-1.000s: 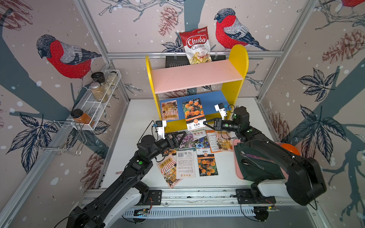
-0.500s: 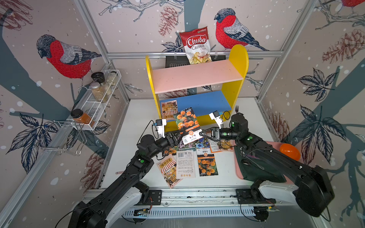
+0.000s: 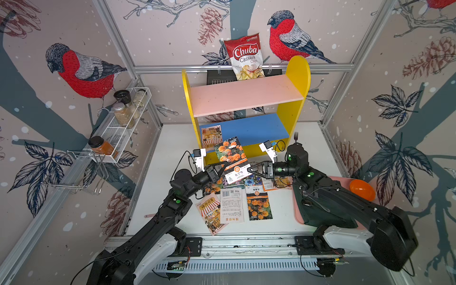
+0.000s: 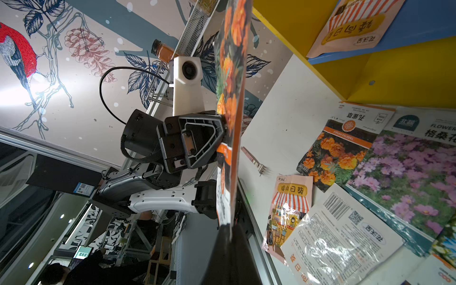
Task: Take the seed bag off the shelf
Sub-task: Pick up the seed packet from the shelf.
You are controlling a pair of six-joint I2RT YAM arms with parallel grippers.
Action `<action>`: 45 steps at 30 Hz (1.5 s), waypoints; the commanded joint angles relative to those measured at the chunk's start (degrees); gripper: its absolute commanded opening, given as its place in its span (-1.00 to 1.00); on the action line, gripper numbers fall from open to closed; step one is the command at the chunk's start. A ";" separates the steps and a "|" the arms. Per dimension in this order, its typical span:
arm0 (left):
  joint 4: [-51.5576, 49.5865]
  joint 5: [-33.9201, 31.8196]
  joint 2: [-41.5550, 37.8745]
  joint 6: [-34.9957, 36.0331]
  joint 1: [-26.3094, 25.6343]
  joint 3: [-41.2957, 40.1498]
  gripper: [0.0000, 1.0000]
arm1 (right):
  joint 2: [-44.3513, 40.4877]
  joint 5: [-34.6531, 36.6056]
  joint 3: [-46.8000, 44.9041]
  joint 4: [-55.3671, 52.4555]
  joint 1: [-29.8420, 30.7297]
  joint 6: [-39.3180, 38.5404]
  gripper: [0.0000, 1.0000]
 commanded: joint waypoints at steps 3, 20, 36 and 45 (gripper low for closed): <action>4.30 1.81 0.38 -0.81 0.14 -0.09 -1.00 | -0.33 0.12 -0.18 2.02 0.12 0.25 -1.00; 6.48 5.04 1.24 -5.22 0.84 0.20 -1.00 | -1.45 2.29 0.92 -3.14 -0.13 -2.45 0.79; 10.82 6.40 2.11 -9.16 -2.15 -2.77 -1.00 | -15.44 23.08 13.02 -45.89 -3.25 -20.16 1.00; 13.62 -1.31 9.49 -9.36 -12.97 -3.01 -1.00 | -24.22 27.99 10.67 -52.12 -1.14 -16.30 1.00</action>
